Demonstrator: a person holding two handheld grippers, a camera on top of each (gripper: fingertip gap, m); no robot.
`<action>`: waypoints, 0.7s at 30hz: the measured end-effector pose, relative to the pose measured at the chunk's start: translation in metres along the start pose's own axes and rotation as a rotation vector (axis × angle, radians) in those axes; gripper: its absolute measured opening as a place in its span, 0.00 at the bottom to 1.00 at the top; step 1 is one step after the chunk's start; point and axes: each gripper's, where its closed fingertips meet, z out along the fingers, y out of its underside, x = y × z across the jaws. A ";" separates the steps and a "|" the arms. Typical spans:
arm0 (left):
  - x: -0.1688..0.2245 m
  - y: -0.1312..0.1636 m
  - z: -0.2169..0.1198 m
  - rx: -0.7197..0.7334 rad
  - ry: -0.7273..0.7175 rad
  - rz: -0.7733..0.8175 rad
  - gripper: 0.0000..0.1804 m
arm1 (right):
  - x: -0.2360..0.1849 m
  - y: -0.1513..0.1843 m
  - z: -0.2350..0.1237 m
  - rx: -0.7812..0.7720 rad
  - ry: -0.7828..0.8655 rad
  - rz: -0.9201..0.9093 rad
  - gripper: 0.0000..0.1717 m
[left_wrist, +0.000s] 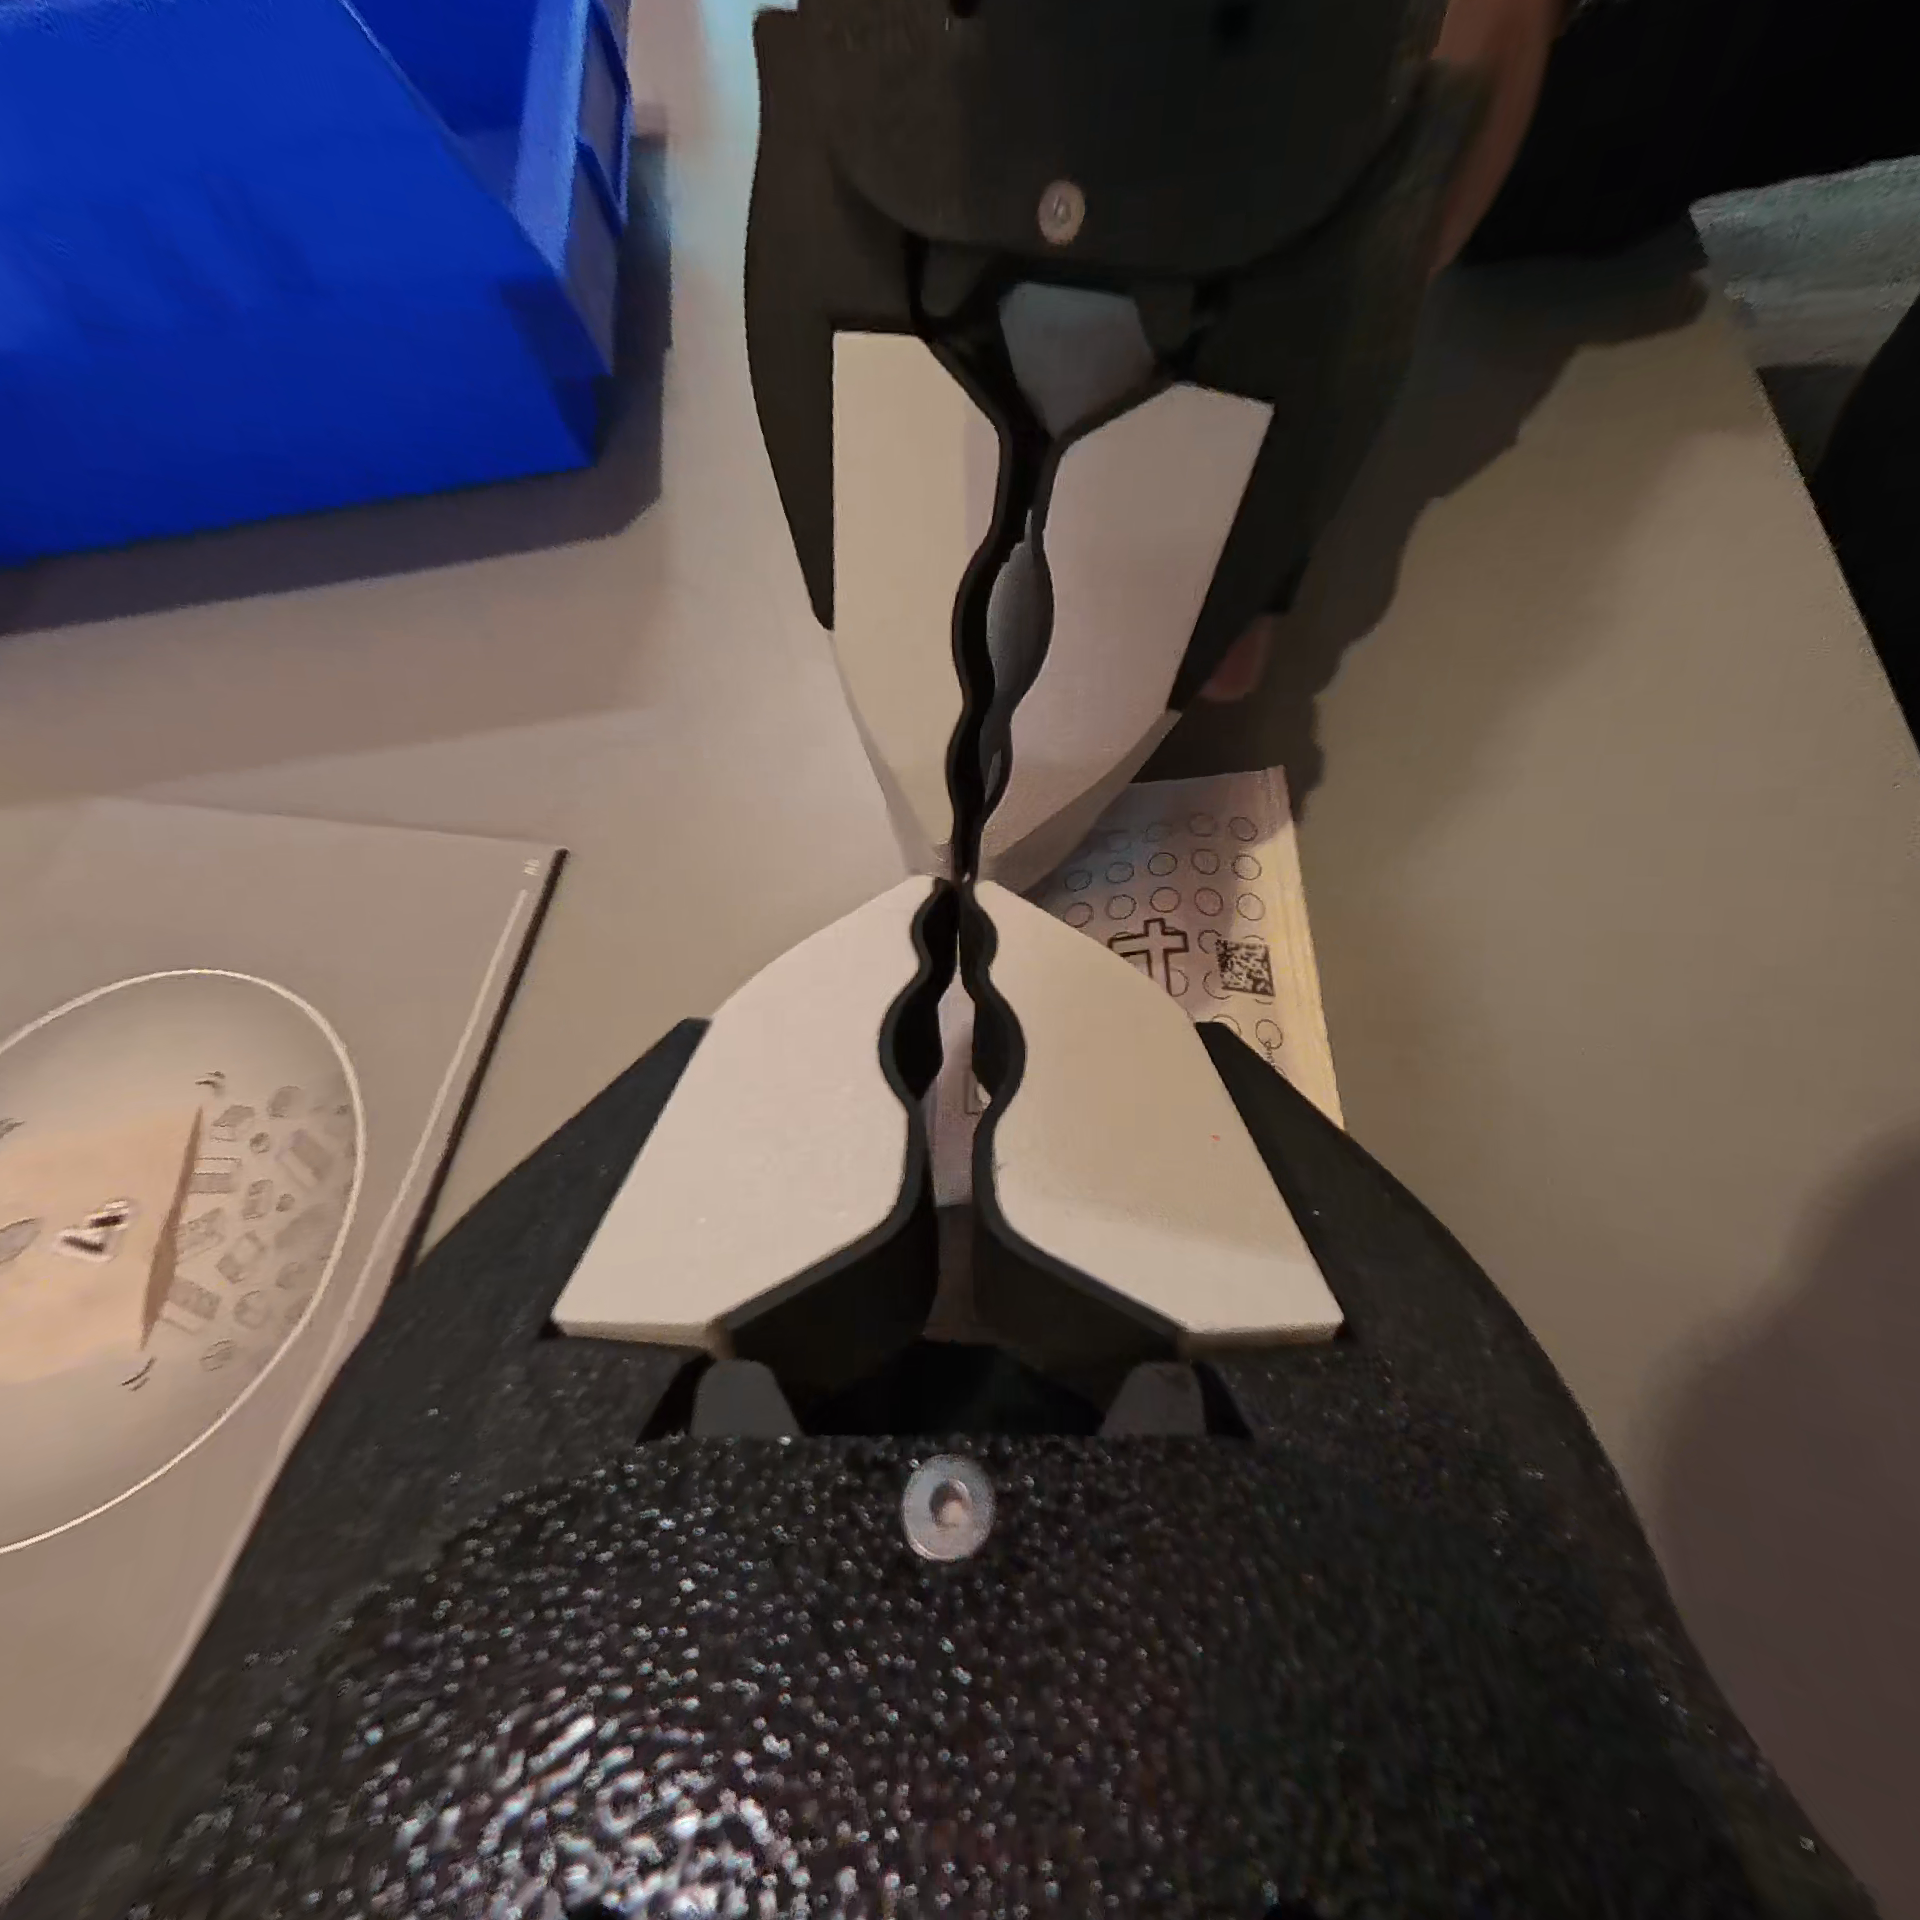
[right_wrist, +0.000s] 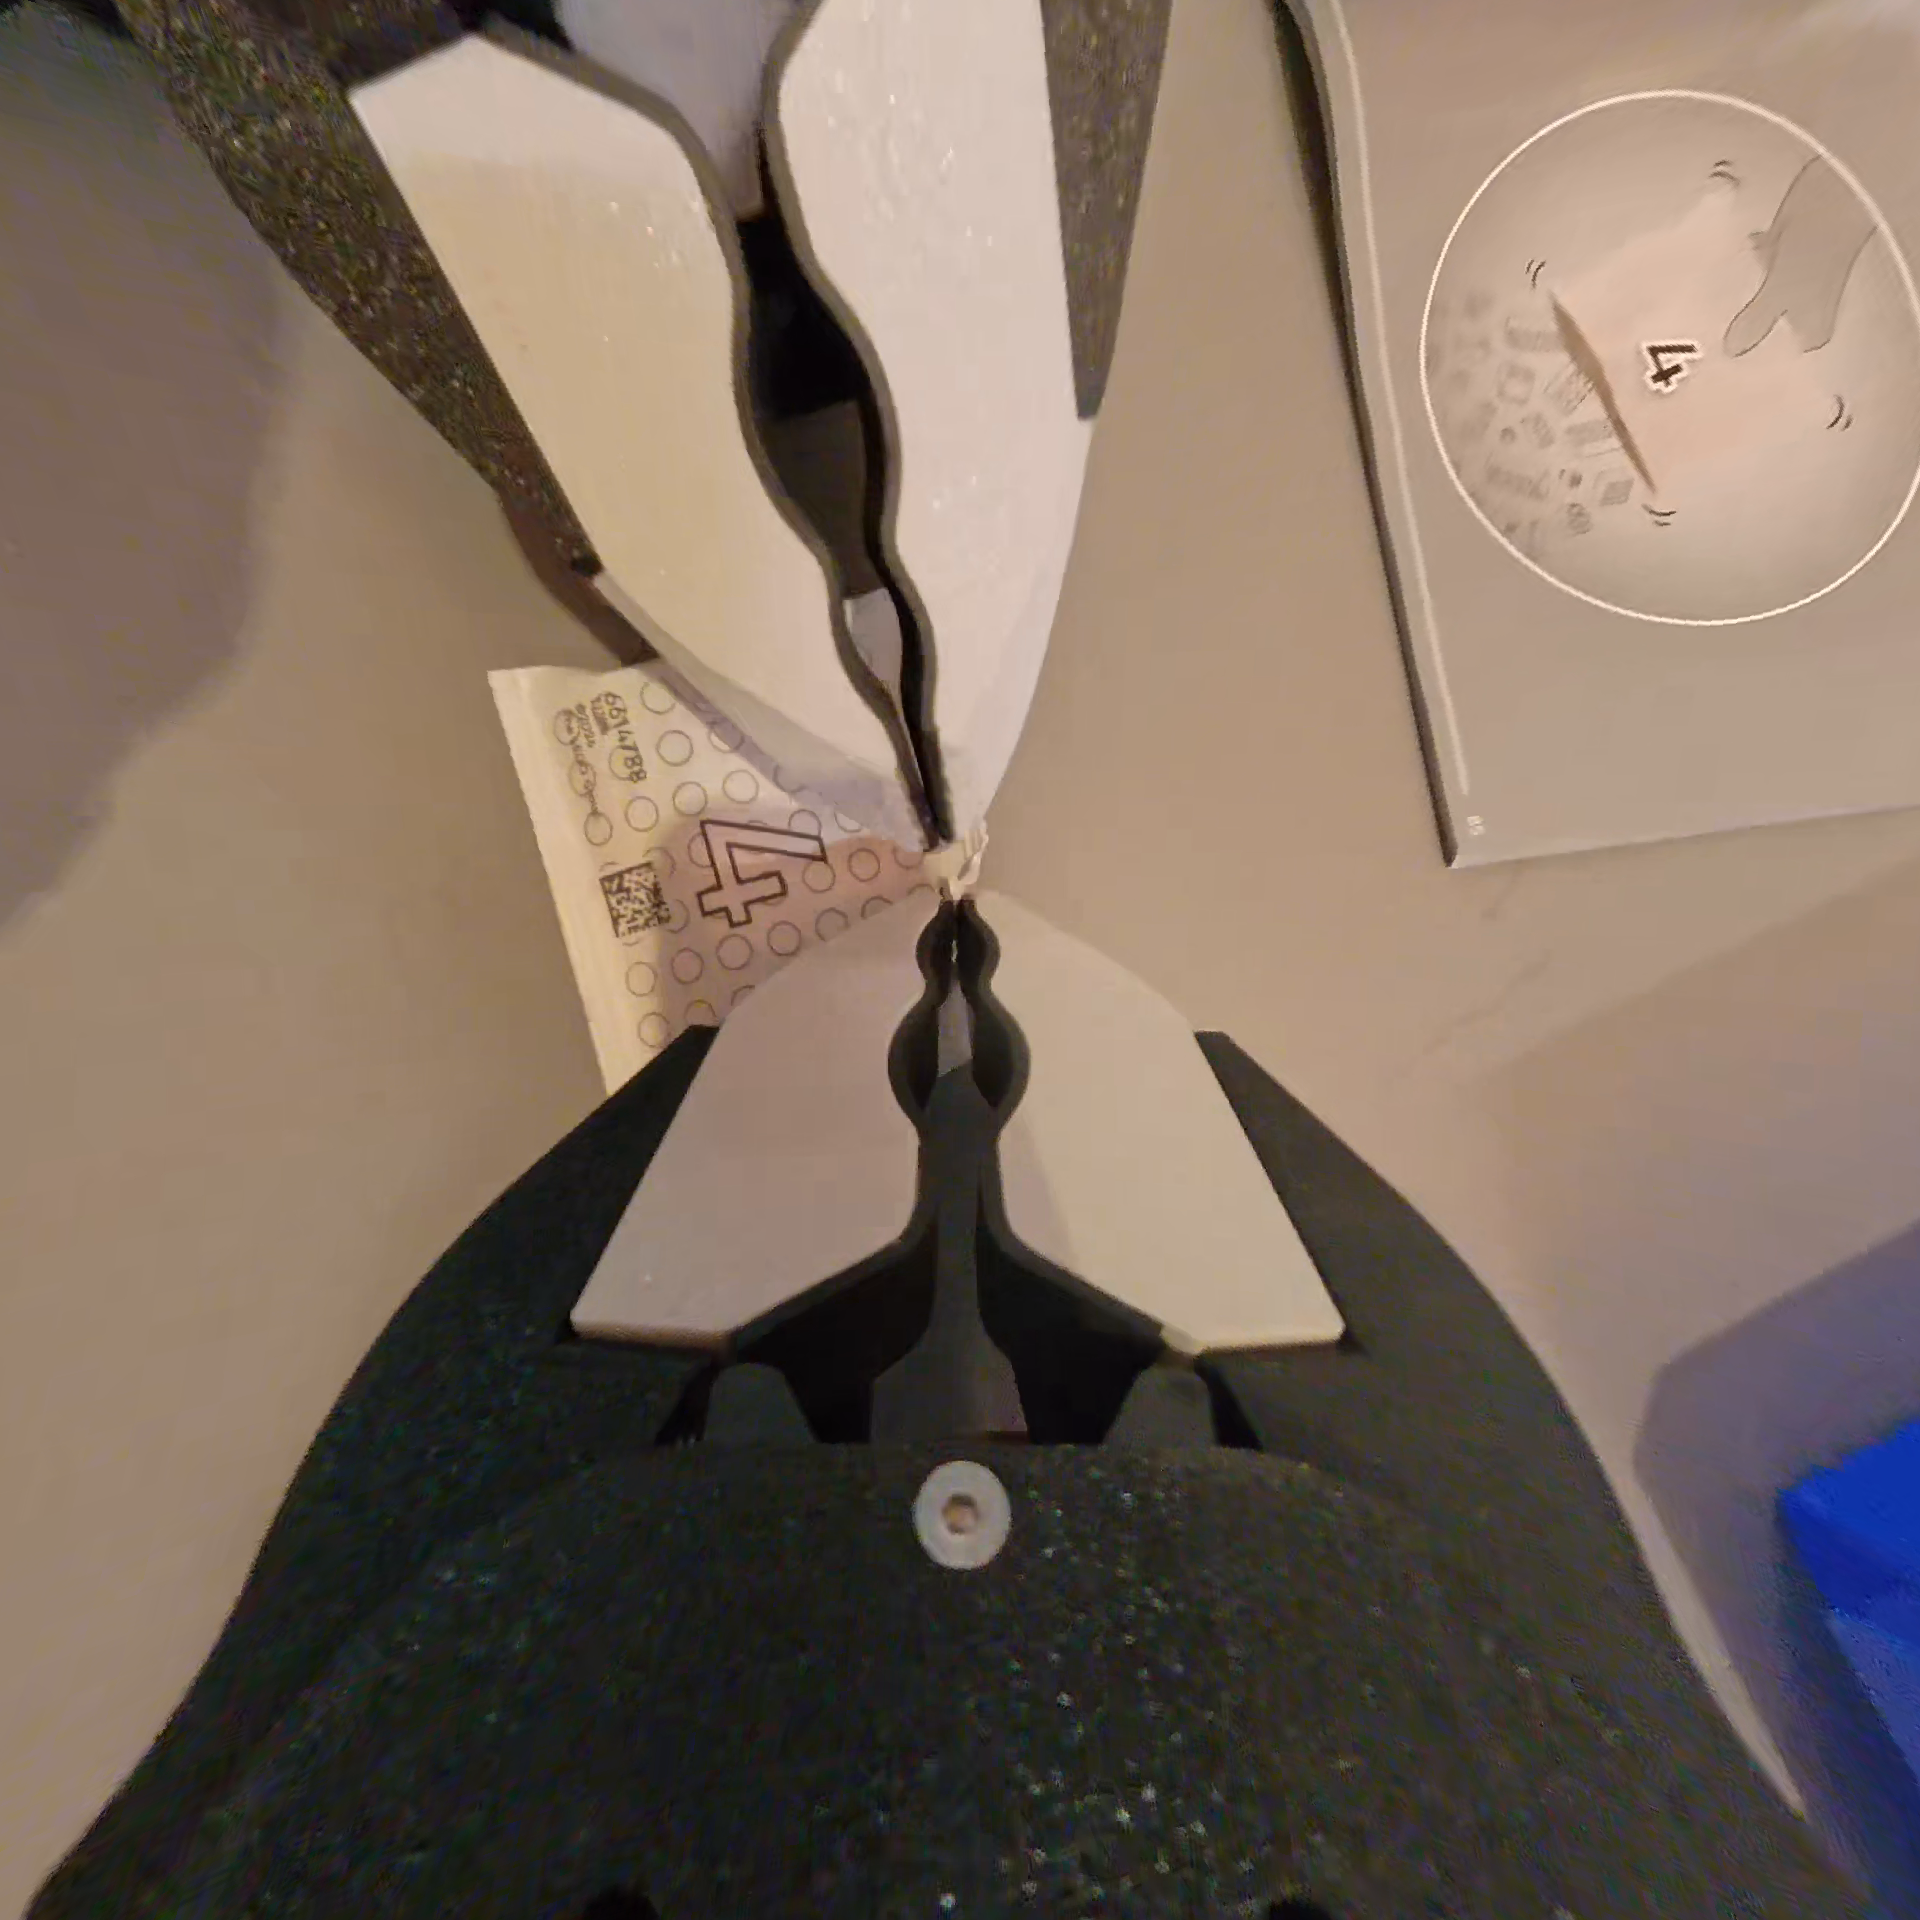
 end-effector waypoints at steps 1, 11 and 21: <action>0.001 0.003 0.003 -0.025 0.010 -0.005 0.00 | 0.000 0.000 0.001 -0.003 -0.002 -0.003 0.00; 0.001 0.010 0.008 -0.096 0.036 -0.013 0.00 | 0.001 0.002 0.001 0.000 -0.007 -0.038 0.00; -0.004 0.015 0.015 -0.154 0.044 0.037 0.02 | 0.001 0.003 0.002 0.000 -0.011 -0.091 0.00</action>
